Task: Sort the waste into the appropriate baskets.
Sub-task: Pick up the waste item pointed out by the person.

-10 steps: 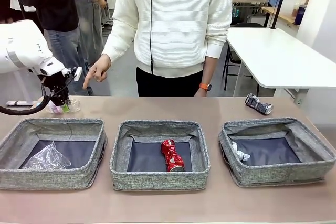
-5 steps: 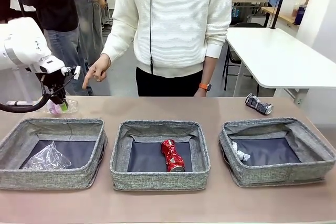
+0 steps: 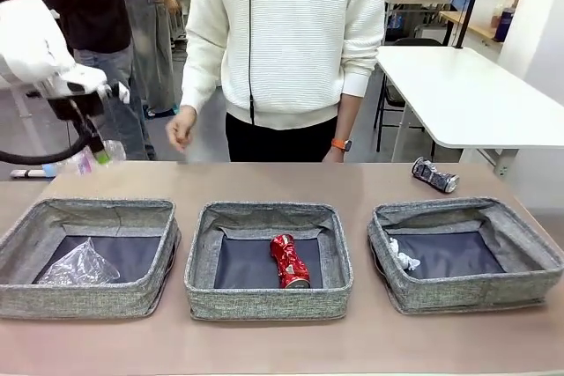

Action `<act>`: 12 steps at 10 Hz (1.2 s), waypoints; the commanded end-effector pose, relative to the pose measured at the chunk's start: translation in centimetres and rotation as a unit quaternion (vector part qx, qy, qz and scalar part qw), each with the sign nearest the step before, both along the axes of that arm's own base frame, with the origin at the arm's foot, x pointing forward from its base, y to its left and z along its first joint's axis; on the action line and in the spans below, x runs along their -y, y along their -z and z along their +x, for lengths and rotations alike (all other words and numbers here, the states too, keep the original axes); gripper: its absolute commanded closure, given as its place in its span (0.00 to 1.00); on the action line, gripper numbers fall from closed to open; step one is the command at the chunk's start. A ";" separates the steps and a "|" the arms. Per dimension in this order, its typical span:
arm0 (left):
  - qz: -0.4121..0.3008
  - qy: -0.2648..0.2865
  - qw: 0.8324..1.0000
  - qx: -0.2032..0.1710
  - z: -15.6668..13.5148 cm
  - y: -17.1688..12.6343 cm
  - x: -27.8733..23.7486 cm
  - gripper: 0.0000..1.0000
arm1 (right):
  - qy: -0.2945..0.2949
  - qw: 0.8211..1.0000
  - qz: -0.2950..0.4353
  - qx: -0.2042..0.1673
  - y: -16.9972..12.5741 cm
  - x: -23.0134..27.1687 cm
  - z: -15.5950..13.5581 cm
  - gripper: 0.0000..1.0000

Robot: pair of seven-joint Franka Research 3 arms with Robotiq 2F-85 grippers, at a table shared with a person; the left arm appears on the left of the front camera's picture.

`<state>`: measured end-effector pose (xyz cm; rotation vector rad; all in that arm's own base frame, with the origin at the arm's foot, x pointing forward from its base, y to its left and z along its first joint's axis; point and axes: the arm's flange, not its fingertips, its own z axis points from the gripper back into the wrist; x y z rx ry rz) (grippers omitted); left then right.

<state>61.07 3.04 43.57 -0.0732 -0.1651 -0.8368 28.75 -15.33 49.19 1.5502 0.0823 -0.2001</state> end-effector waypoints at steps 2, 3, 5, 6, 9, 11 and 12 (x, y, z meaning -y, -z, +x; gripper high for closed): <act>0.012 -0.351 0.927 -0.133 -7.7 -7.8 5.0 0.84 | 0.001 1.000 0.006 -0.003 -0.6 0.0 0.0 0.00; -0.006 -0.422 0.892 -0.164 -9.6 -8.4 6.8 0.84 | 0.001 1.000 0.006 -0.003 -0.6 0.0 0.0 0.00; -0.070 -0.551 0.824 -0.114 -11.2 -7.1 7.2 0.84 | 0.001 1.000 0.006 -0.003 -0.6 0.0 0.0 0.00; 0.026 -0.288 0.954 -0.082 -10.9 -9.5 5.7 0.84 | 0.001 1.000 0.006 -0.003 -0.6 0.0 0.0 0.00; 0.019 -0.341 0.934 -0.102 -11.6 -8.8 7.0 0.78 | 0.001 1.000 0.006 -0.003 -0.6 0.0 0.0 0.00; 0.084 -0.444 0.890 -0.053 -13.7 -16.8 14.7 0.78 | 0.001 1.000 0.006 -0.003 -0.6 0.0 0.0 0.00; 0.055 -0.516 0.853 -0.056 -14.6 -21.0 19.3 0.78 | 0.001 1.000 0.006 -0.003 -0.6 0.0 0.0 0.00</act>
